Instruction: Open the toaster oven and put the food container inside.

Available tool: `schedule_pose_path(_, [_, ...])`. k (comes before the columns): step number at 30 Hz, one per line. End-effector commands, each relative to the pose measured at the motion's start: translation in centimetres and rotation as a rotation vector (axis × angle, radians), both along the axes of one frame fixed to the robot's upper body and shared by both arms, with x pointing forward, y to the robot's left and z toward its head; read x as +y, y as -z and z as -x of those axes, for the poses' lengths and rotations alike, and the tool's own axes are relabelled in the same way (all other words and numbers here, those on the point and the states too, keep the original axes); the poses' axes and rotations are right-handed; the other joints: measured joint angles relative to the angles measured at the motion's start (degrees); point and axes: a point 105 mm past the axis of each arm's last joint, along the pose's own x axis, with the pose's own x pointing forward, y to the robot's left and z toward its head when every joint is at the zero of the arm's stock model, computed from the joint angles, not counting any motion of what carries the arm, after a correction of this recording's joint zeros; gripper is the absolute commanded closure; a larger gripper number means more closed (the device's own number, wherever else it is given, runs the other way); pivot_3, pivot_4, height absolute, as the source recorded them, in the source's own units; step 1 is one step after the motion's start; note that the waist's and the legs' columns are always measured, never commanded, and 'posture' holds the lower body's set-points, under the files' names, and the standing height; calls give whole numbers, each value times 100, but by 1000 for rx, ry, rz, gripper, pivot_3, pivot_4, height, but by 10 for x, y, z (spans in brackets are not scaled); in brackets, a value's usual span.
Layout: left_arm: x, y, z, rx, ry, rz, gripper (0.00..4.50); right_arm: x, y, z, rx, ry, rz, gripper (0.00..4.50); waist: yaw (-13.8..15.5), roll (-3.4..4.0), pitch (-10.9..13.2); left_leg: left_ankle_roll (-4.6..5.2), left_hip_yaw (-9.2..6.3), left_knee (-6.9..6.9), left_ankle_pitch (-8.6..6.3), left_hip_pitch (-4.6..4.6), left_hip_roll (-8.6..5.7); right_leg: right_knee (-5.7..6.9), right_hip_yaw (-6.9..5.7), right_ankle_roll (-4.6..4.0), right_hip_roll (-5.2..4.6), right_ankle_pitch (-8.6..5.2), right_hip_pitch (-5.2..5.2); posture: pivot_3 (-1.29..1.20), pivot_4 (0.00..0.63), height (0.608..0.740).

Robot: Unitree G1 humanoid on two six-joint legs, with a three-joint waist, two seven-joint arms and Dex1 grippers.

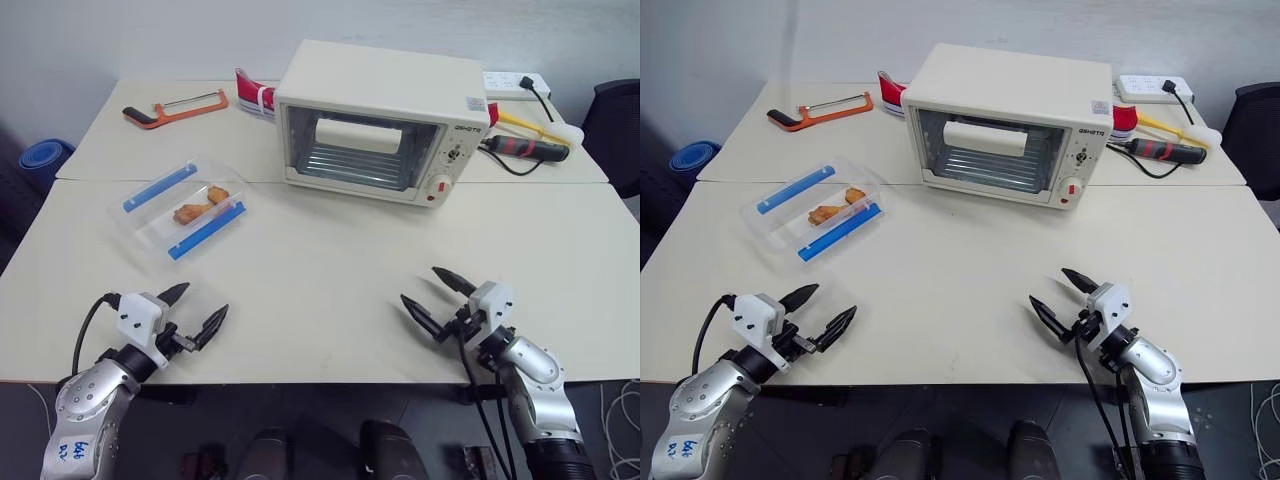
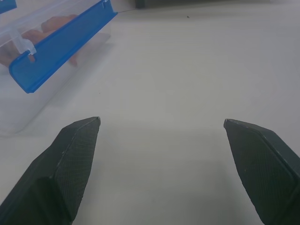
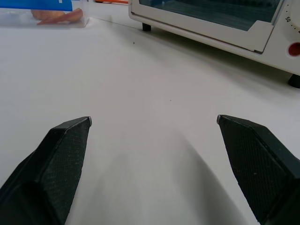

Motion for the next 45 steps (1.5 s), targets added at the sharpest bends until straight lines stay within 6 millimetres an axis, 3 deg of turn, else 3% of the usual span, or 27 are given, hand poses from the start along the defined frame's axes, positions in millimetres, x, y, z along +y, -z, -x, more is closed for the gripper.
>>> schedule_pose_path(1, [-4,-16,-1,-48,23,10,0,0,-6,1,-24,-5,-20,15,0,0,0,0,0,0,0,0,0,0,0,0,0,0,0,0,150,740])
schedule_pose_path(3, [-7,-27,-2,-60,62,90,0,4,-18,-3,-53,-21,-29,15,2,0,0,0,0,0,0,0,0,1,0,0,0,0,0,0,150,740])
schedule_pose_path(6, [-27,-64,1,-93,261,266,0,16,-58,-18,-120,-45,-78,15,-12,0,1,-1,-1,4,0,-3,3,6,0,0,0,0,-3,0,150,740])
schedule_pose_path(14, [-48,-124,-19,-243,379,301,0,38,-114,-64,-138,-49,-84,15,-25,6,-2,-7,-4,0,2,-8,2,7,0,0,3,0,-13,0,150,740])
schedule_pose_path(20, [-53,-132,-28,-261,394,304,0,56,-142,-100,-141,-39,-103,15,-87,6,-1,-7,-2,2,2,-10,1,8,-1,0,4,0,-15,0,150,740])
schedule_pose_path(25, [-56,-125,-29,-241,392,298,0,72,-160,-109,-174,-68,-115,15,-174,6,-1,-7,-7,-4,2,-12,0,7,-4,0,3,0,-17,0,150,740])
schedule_pose_path(31, [-54,-115,-31,-219,354,290,0,98,-162,-94,-188,-202,-93,15,-186,7,-1,-7,-6,-5,2,-14,2,8,-5,0,4,0,-21,0,150,740])
schedule_pose_path(38, [-44,-125,-54,-238,301,303,0,106,-139,-66,-165,-331,29,15,-160,7,-1,-7,-6,-1,2,-18,2,7,-5,0,4,0,-22,0,150,740])
schedule_pose_path(42, [-34,-140,-84,-265,238,305,783,98,-124,-58,-153,-333,83,0,-158,6,0,-7,-5,0,2,-18,-1,8,-6,0,4,0,-21,0,150,740])
schedule_pose_path(45, [-32,-158,-115,-287,204,300,1761,95,-118,-57,-154,-324,110,0,-149,4,1,-7,-5,2,2,-19,-2,8,-10,1,4,0,-21,0,150,740])
